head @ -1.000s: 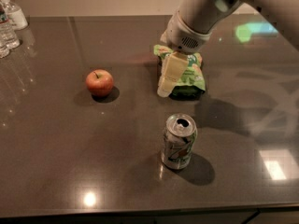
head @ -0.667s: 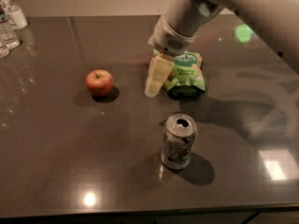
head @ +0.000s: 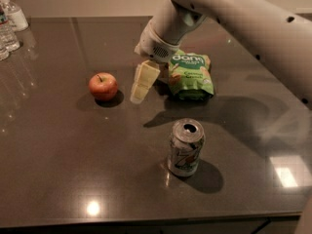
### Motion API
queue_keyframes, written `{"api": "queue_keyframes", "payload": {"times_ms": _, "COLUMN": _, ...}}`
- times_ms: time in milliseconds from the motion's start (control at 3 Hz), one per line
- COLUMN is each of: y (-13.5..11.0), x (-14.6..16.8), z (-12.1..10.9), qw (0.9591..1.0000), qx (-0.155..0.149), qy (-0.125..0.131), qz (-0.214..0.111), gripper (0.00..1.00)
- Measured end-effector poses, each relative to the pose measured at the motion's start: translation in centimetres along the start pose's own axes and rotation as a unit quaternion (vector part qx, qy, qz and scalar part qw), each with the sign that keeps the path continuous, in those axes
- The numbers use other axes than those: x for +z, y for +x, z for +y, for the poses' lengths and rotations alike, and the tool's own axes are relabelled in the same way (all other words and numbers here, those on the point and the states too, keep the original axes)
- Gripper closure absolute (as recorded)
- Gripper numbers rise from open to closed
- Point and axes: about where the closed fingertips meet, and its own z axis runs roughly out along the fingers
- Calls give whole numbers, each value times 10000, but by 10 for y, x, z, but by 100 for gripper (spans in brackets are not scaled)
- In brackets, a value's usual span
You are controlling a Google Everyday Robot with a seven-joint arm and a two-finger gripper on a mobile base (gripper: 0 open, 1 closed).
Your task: Pick apple
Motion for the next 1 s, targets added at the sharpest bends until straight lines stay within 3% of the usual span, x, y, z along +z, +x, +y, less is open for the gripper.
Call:
{"api": "queue_keyframes", "payload": {"times_ms": 333, "y": -18, "x": 18, "z": 0, "qw": 9997, "qx": -93, "qy": -175, "qz": -136, "gripper": 0}}
{"api": "queue_keyframes", "payload": {"times_ms": 1000, "y": -43, "x": 50, "z": 0, "qw": 9989, "qx": -431, "qy": -203, "qz": -5, "gripper": 0}}
